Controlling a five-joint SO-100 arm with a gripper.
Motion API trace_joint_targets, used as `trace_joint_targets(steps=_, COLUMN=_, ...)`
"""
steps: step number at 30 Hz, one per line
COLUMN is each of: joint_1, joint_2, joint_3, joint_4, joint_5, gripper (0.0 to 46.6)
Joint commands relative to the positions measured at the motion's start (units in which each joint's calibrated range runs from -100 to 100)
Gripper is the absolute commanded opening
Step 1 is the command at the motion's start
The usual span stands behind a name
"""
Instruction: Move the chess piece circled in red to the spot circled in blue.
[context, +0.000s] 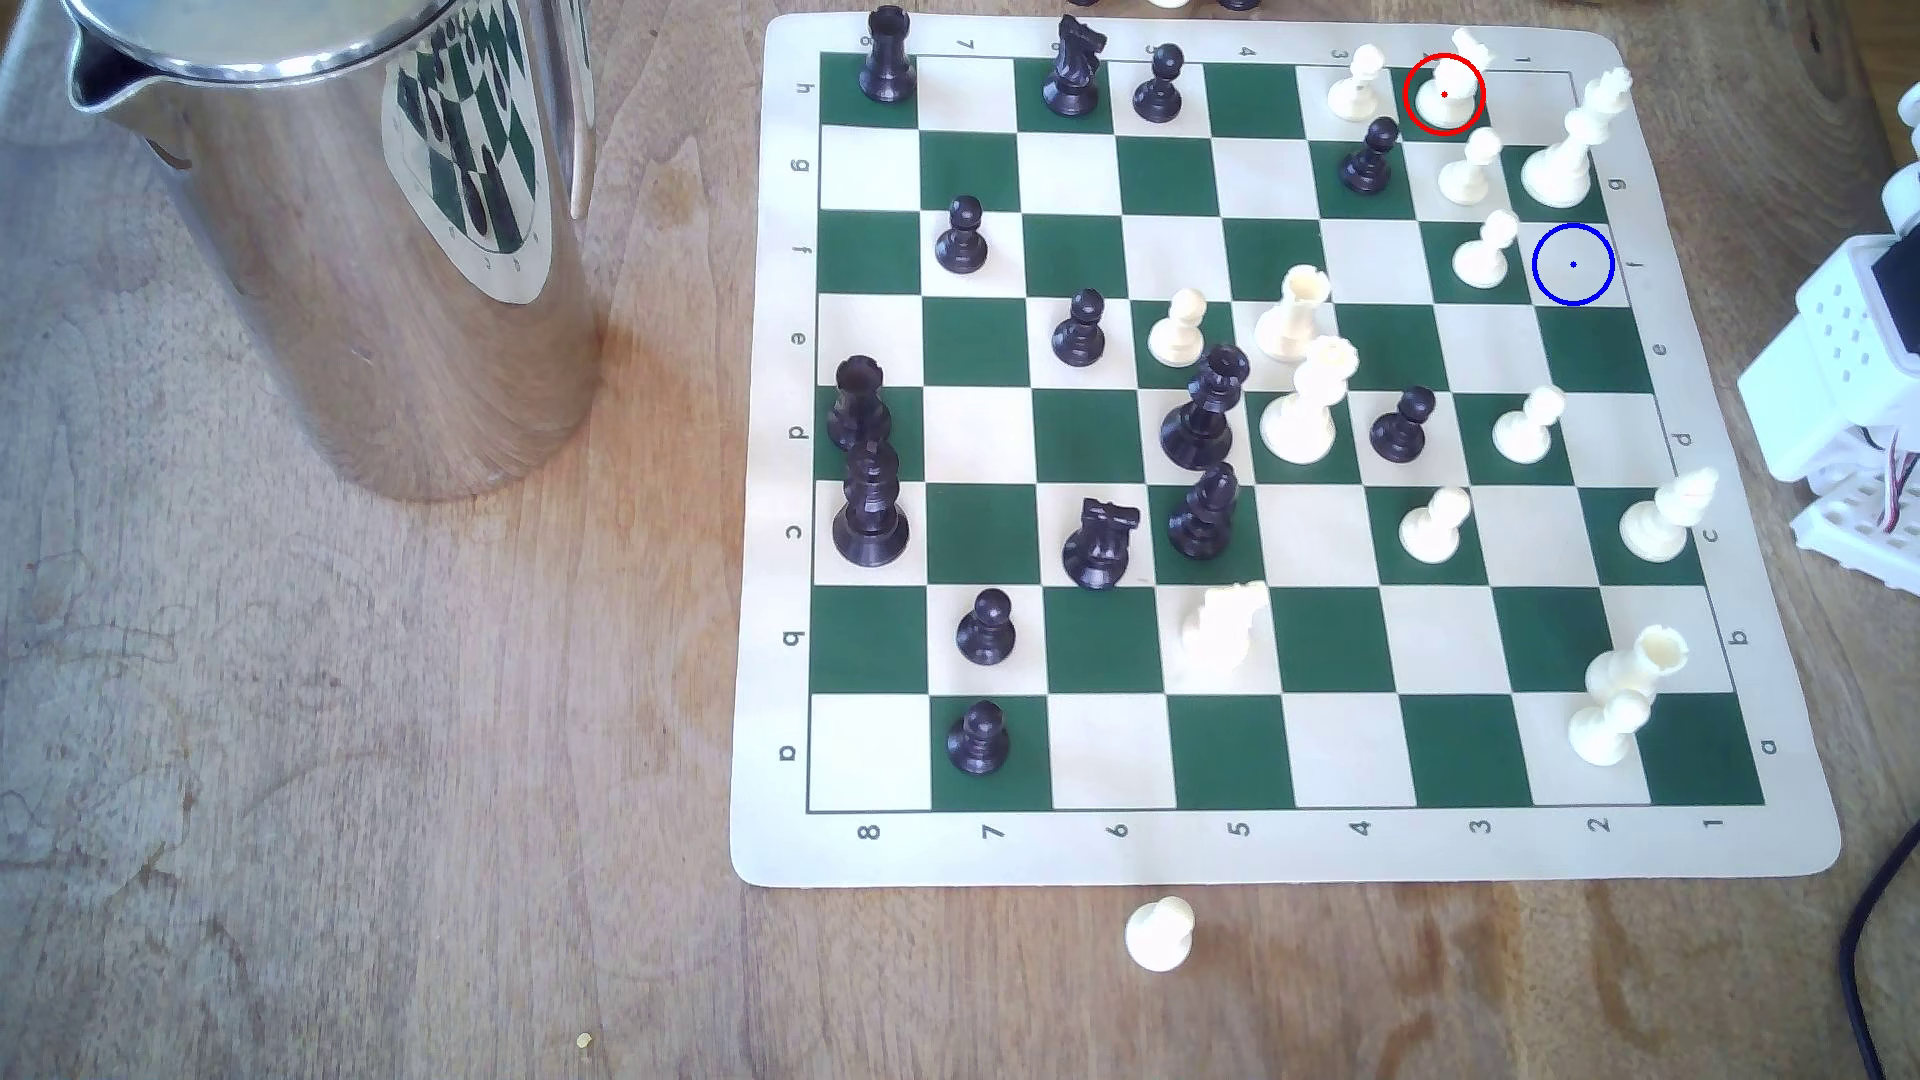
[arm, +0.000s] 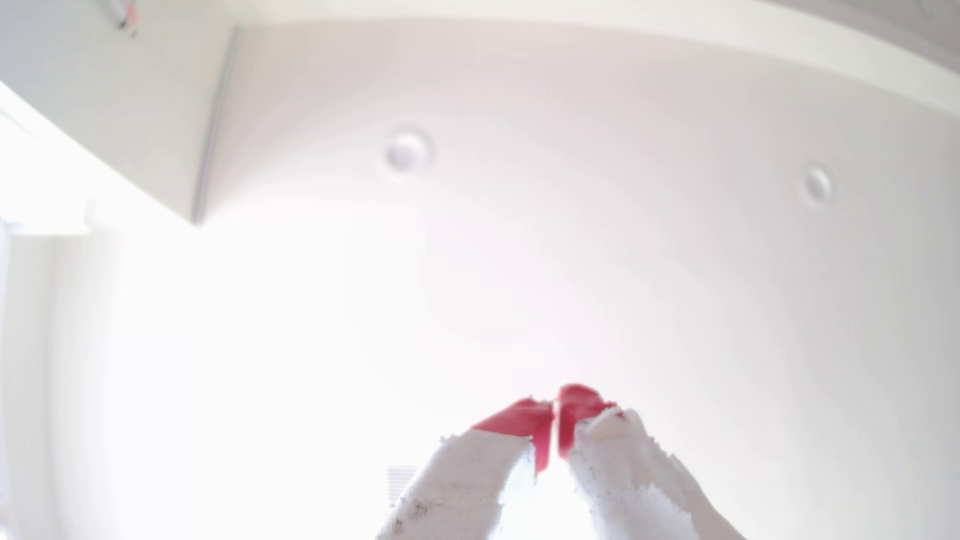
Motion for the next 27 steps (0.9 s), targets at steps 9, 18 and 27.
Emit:
trace_joint_targets(steps=9, joint_1=10.2, joint_2=0.1, joint_3=-8.6, joint_4=42.2, joint_5=-0.2, gripper=0.2)
trace_joint_targets(steps=18, joint_1=17.1, joint_2=0.1, joint_3=-28.2, joint_4=79.9, joint_5=-1.1, gripper=0.2)
trace_joint_targets(steps=27, joint_1=24.9, joint_2=0.1, joint_3=-45.5, joint_4=116.2, joint_5=-1.4, gripper=3.4)
